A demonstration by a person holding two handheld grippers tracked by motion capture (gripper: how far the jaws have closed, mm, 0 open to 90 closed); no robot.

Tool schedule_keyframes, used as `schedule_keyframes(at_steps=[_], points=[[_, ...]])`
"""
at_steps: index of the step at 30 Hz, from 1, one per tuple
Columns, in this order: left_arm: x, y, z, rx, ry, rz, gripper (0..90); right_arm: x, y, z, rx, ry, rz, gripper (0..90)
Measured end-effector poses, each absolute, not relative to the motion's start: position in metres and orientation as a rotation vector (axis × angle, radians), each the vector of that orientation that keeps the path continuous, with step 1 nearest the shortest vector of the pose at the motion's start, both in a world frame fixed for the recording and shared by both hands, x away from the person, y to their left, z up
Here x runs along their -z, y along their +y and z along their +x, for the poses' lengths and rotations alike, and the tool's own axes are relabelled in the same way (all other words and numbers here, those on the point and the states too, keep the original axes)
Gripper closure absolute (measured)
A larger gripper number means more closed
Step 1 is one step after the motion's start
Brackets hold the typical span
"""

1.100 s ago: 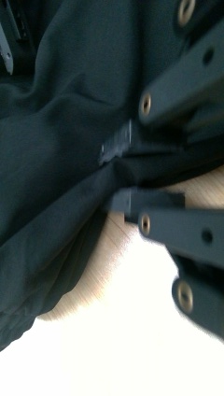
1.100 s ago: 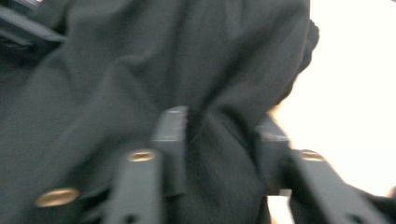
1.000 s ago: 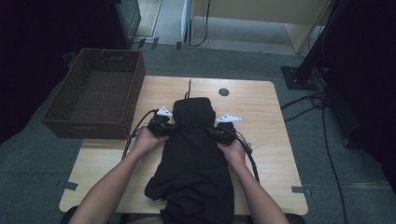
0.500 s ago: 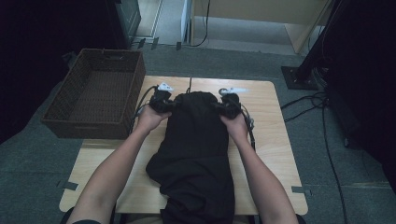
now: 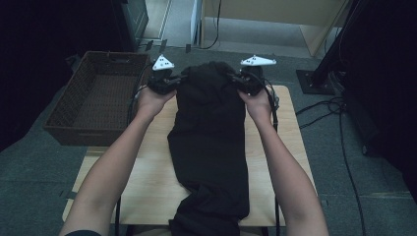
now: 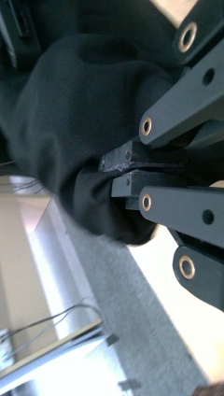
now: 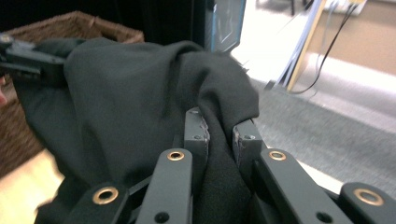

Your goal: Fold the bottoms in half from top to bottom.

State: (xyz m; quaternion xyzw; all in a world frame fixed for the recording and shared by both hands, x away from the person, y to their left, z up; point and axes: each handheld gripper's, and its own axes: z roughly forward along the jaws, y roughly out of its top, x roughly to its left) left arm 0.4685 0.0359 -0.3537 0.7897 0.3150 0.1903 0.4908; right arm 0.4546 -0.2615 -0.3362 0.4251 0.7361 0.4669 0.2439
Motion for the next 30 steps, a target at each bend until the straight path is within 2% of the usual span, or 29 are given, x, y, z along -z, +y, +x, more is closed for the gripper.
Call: schedule_keyframes(at_steps=[5, 16, 22, 30], points=[[0.38, 0.039, 0.442, -0.379, 0.742, 1.988, 88.6, 0.369, -0.262, 0.427, -1.261, 2.071, 1.193, 80.2], [0.444, 0.049, 0.36, -0.219, 0.671, 2.122, 88.0, 0.432, -0.265, 0.341, -1.28, 2.244, 1.211, 79.3], [0.478, 0.043, 0.35, -0.156, 0.701, 2.164, 87.8, 0.476, -0.268, 0.322, -1.248, 2.319, 1.302, 79.4], [0.504, 0.035, 0.356, -0.14, 0.698, 2.251, 87.5, 0.504, -0.26, 0.325, -1.111, 2.39, 1.298, 79.5]])
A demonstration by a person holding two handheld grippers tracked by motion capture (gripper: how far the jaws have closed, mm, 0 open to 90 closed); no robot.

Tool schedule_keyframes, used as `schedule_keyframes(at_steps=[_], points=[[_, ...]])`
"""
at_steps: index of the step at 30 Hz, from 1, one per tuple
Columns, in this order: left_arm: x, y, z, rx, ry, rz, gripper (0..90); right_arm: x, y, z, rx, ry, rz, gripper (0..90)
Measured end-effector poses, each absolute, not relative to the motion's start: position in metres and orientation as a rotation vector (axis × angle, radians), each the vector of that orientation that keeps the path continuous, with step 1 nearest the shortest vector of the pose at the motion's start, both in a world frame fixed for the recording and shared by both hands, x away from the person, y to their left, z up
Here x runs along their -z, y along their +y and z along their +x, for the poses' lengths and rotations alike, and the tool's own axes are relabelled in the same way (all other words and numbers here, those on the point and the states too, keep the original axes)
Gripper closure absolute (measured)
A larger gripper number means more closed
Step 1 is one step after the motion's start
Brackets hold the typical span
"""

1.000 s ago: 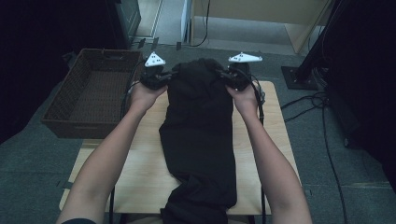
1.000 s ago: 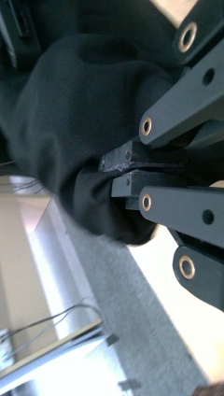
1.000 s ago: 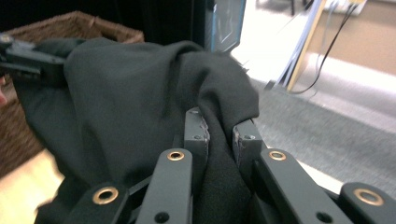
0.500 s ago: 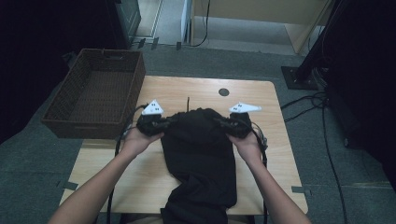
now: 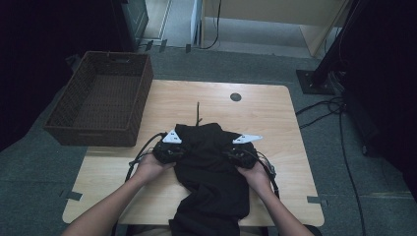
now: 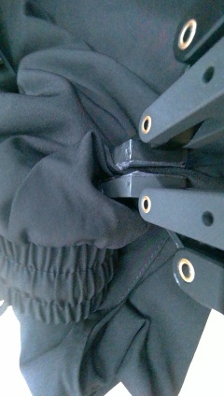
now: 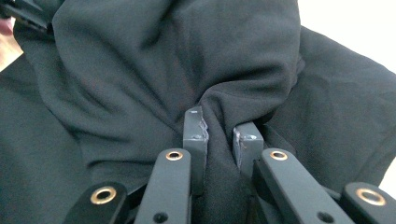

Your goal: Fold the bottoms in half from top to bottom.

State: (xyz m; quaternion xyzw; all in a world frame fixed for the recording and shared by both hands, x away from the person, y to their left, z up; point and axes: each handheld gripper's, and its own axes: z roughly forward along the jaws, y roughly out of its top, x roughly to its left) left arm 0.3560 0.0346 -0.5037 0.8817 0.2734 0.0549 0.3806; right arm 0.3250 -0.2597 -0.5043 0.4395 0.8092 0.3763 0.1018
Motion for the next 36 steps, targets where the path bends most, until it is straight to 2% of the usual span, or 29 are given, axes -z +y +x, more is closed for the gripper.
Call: schedule_keyframes(at_steps=[14, 23, 26, 29, 32, 36], points=[[0.503, 0.03, 0.432, -0.218, 0.847, 2.236, 87.0, 0.508, -0.251, 0.396, -1.129, 2.306, 1.382, 79.1], [0.505, 0.032, 0.469, -0.219, 0.953, 2.175, 87.2, 0.512, -0.246, 0.432, -1.148, 2.226, 1.428, 78.9], [0.493, 0.03, 0.47, -0.248, 0.956, 2.147, 88.1, 0.508, -0.243, 0.439, -1.131, 2.214, 1.472, 79.6], [0.47, 0.035, 0.463, -0.264, 0.911, 2.06, 88.8, 0.488, -0.246, 0.44, -1.169, 2.201, 1.501, 80.2], [0.445, 0.041, 0.451, -0.262, 0.877, 2.008, 88.8, 0.459, -0.25, 0.427, -1.229, 2.165, 1.438, 80.3], [0.424, 0.048, 0.419, -0.271, 0.791, 2.017, 88.8, 0.428, -0.254, 0.397, -1.29, 2.165, 1.357, 80.2]])
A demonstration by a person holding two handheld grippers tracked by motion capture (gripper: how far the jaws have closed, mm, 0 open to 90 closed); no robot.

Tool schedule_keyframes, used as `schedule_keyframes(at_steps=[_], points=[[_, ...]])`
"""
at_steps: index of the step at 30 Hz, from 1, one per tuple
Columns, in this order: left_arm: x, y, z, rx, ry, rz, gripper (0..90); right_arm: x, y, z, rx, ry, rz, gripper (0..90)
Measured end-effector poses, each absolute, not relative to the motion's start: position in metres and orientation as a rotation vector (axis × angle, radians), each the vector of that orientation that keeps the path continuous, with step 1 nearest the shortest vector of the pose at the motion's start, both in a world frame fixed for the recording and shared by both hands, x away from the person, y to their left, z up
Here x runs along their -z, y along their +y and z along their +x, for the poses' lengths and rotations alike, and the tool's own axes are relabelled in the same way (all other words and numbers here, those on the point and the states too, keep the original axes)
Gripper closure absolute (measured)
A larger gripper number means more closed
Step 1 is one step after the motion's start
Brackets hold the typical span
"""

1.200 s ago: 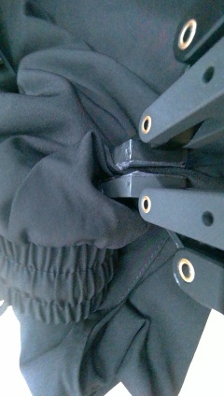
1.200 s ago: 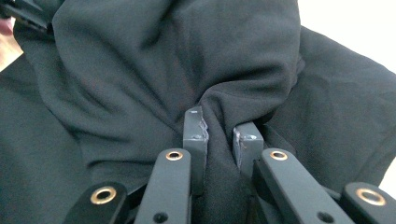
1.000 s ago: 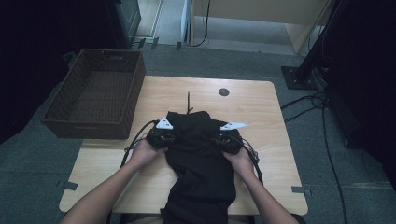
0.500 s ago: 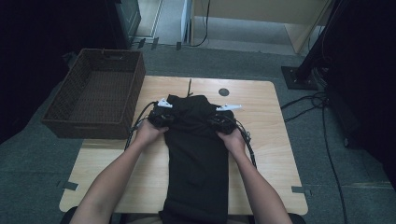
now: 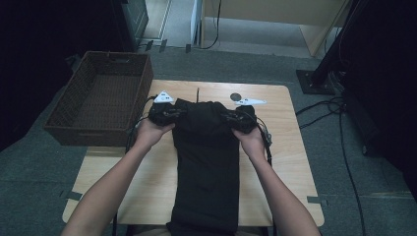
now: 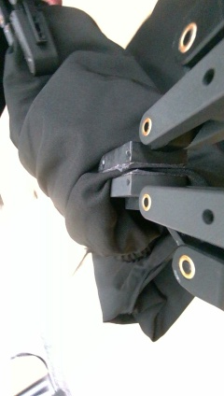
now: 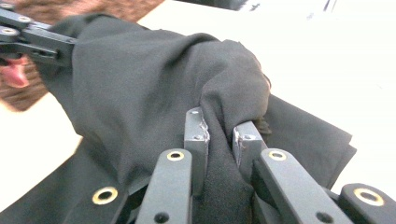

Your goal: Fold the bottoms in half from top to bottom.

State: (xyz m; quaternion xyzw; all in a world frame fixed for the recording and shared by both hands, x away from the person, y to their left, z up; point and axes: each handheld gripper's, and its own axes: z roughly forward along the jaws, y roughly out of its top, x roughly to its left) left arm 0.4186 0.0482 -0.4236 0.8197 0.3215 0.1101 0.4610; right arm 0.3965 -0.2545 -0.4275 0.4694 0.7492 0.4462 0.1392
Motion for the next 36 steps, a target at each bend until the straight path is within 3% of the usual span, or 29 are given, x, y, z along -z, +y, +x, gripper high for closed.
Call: schedule_keyframes(at_steps=[5, 13, 18, 24, 36], points=[[0.424, 0.056, 0.37, -0.227, 0.702, 2.051, 88.4, 0.421, -0.261, 0.346, -1.339, 2.219, 1.29, 79.8], [0.478, 0.058, 0.347, -0.074, 0.725, 2.177, 87.7, 0.48, -0.256, 0.301, -1.257, 2.395, 1.319, 79.3], [0.494, 0.048, 0.351, -0.11, 0.696, 2.279, 87.5, 0.503, -0.253, 0.308, -1.195, 2.426, 1.356, 79.2], [0.501, 0.043, 0.37, -0.106, 0.747, 2.257, 87.3, 0.509, -0.253, 0.32, -1.188, 2.394, 1.336, 79.3], [0.504, 0.031, 0.43, -0.213, 0.846, 2.245, 86.4, 0.511, -0.251, 0.383, -1.158, 2.319, 1.361, 78.5]])
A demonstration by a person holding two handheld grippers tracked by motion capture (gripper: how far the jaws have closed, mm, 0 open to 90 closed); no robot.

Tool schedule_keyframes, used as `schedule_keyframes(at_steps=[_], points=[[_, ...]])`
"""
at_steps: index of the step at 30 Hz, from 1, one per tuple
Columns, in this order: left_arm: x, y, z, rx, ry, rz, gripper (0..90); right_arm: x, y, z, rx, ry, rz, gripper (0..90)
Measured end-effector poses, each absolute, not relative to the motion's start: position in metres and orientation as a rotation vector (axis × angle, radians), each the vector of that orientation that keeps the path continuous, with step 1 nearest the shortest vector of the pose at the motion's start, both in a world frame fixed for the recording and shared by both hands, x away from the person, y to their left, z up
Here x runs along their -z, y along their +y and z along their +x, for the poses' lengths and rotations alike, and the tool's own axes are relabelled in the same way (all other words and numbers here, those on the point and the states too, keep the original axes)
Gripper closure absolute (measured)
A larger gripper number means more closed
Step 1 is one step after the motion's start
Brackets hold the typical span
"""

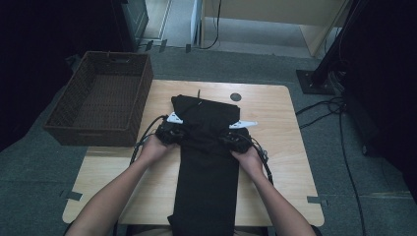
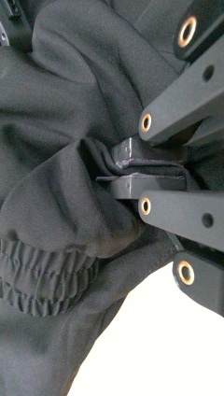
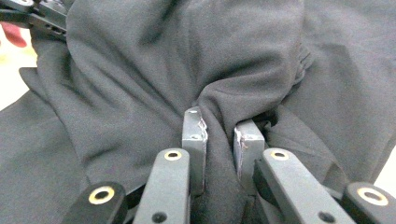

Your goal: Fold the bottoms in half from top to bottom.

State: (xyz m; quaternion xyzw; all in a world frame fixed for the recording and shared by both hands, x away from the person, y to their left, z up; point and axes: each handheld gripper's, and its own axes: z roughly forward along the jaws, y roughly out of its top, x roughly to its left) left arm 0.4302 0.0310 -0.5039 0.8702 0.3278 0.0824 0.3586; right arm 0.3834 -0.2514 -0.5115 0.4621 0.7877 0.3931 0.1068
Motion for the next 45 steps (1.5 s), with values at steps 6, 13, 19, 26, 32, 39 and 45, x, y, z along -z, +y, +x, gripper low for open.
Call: schedule_keyframes(at_steps=[6, 13, 19, 26, 32, 39, 45], points=[[0.502, 0.031, 0.459, -0.23, 0.939, 2.226, 86.4, 0.512, -0.246, 0.422, -1.156, 2.289, 1.406, 78.7], [0.499, 0.037, 0.468, -0.25, 0.982, 2.152, 87.7, 0.511, -0.24, 0.439, -1.153, 2.241, 1.465, 79.2], [0.441, 0.055, 0.439, -0.347, 0.858, 2.025, 88.4, 0.451, -0.246, 0.429, -1.225, 2.237, 1.482, 80.1], [0.422, 0.068, 0.362, -0.243, 0.773, 2.01, 87.9, 0.414, -0.257, 0.357, -1.335, 2.253, 1.368, 79.4], [0.461, 0.063, 0.324, -0.069, 0.775, 2.103, 87.5, 0.455, -0.263, 0.301, -1.252, 2.374, 1.396, 79.1], [0.493, 0.053, 0.319, -0.013, 0.786, 2.211, 87.2, 0.497, -0.261, 0.287, -1.163, 2.438, 1.413, 79.4], [0.502, 0.049, 0.33, -0.068, 0.784, 2.241, 86.6, 0.506, -0.255, 0.296, -1.135, 2.43, 1.36, 79.3]])
